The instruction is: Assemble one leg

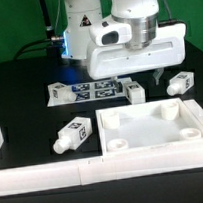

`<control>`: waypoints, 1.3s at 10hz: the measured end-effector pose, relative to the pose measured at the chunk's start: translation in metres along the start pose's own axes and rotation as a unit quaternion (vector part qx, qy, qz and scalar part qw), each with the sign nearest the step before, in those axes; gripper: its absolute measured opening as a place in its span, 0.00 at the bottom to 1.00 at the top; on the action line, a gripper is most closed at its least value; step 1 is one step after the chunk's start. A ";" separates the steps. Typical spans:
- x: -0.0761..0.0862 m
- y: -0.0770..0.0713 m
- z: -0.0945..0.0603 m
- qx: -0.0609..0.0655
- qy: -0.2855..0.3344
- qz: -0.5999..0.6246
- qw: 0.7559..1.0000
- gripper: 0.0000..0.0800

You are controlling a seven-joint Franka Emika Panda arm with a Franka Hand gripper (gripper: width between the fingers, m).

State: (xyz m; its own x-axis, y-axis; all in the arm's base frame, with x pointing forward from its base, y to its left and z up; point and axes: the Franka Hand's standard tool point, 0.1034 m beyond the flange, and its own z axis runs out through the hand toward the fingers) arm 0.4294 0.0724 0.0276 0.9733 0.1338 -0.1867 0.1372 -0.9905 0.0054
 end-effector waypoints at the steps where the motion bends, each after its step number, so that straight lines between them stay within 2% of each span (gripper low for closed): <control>1: 0.013 0.005 -0.001 -0.001 0.002 -0.002 1.000 0.81; 2: 0.018 0.011 -0.001 -0.001 0.001 -0.006 1.000 0.81; 4: 0.013 0.014 0.001 0.002 -0.059 -0.002 0.998 0.81; 6: -0.002 0.012 0.008 0.003 -0.135 0.003 0.991 0.81; 8: -0.007 0.009 0.010 0.002 -0.194 0.012 0.981 0.81; 9: -0.018 0.006 0.012 0.000 -0.238 0.021 0.971 0.81; 11: -0.024 0.003 0.013 -0.002 -0.298 0.020 0.954 0.81; 12: -0.022 0.005 0.016 -0.003 -0.334 0.022 0.942 0.81; 13: -0.015 0.007 0.021 -0.003 -0.341 0.023 0.940 0.81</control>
Offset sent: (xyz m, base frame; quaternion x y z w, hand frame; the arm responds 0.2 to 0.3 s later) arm -0.0025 -0.0067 -0.0001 0.0074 -0.1374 0.0184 0.9903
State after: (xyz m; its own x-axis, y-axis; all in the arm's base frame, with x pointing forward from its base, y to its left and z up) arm 0.4117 0.0628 0.0101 0.6347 0.0374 -0.7718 0.1002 -0.9944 0.0343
